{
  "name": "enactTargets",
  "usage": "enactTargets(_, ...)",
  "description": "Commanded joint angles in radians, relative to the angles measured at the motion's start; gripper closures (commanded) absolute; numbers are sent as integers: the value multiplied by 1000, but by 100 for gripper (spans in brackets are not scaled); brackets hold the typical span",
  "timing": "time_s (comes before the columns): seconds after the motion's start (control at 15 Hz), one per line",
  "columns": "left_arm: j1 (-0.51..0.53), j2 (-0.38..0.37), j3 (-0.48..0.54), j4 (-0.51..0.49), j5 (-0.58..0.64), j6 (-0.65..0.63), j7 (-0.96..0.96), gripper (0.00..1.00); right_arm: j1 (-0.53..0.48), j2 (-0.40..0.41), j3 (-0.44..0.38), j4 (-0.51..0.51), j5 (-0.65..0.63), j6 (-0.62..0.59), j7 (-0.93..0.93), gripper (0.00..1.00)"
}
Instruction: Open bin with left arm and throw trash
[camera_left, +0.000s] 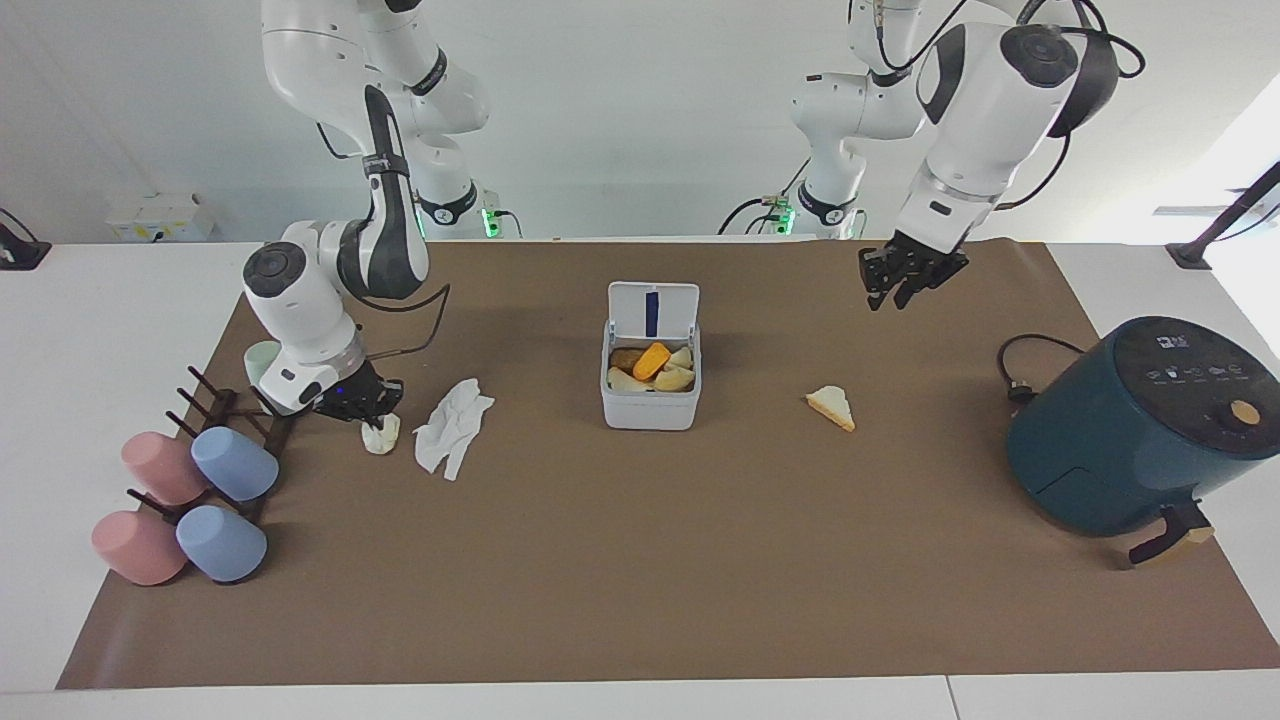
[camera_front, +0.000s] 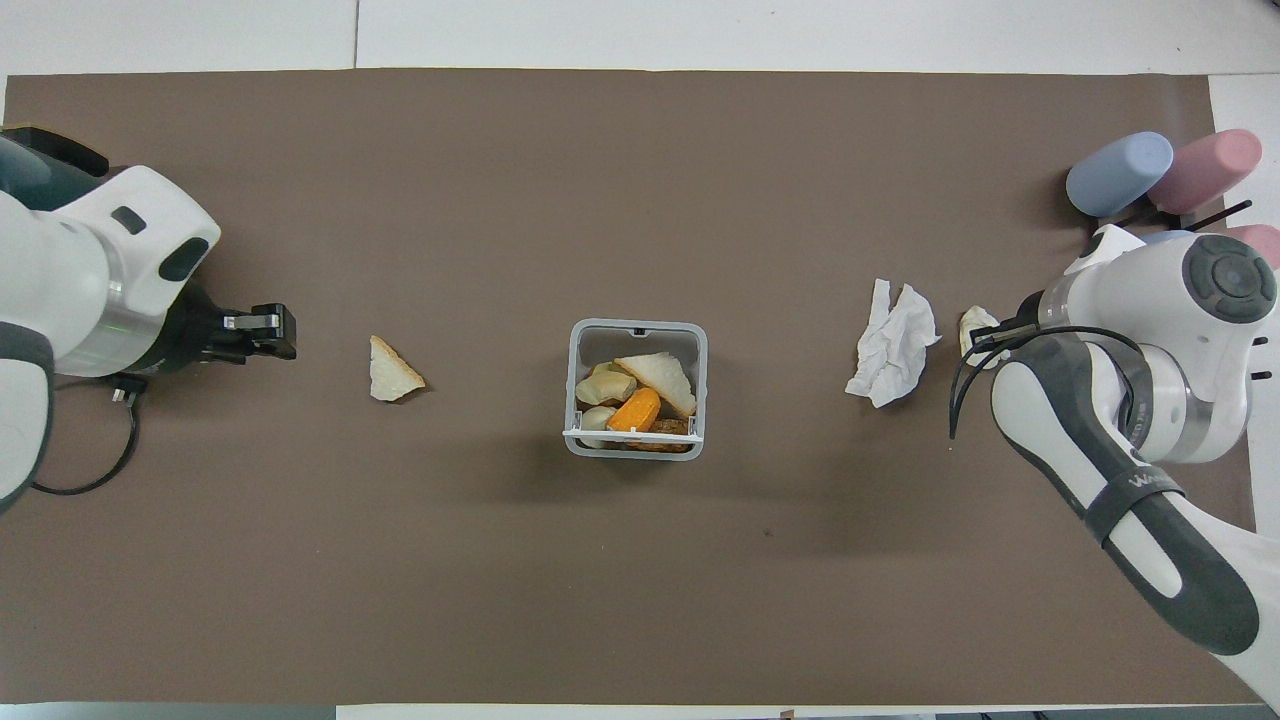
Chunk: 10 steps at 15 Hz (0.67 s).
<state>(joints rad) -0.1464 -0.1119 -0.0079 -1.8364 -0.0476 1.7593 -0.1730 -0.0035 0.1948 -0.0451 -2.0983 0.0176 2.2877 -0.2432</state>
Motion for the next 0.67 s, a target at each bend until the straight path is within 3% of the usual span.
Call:
enactTargets(0.0,65,4,-12,80,3,-76,85,0,32,15,27,237,18,-272,14,100)
enactTargets(0.13,88,21,-12,140,3,-128,108,0,103,15,28,360,42,-417,144,100)
enactTargets(0.33,114,66,-11,239,9,-213,122,0,264,15,28,458,55,-505,422,100)
enactTargets(0.47,114,96,-11,299,43,-273,124,0,365,15,30,469,58,-492,632,100)
enactTargets(0.6,111,98,-10,302,37,-259,124,0,433,20,28,459,149,-421,837,100)
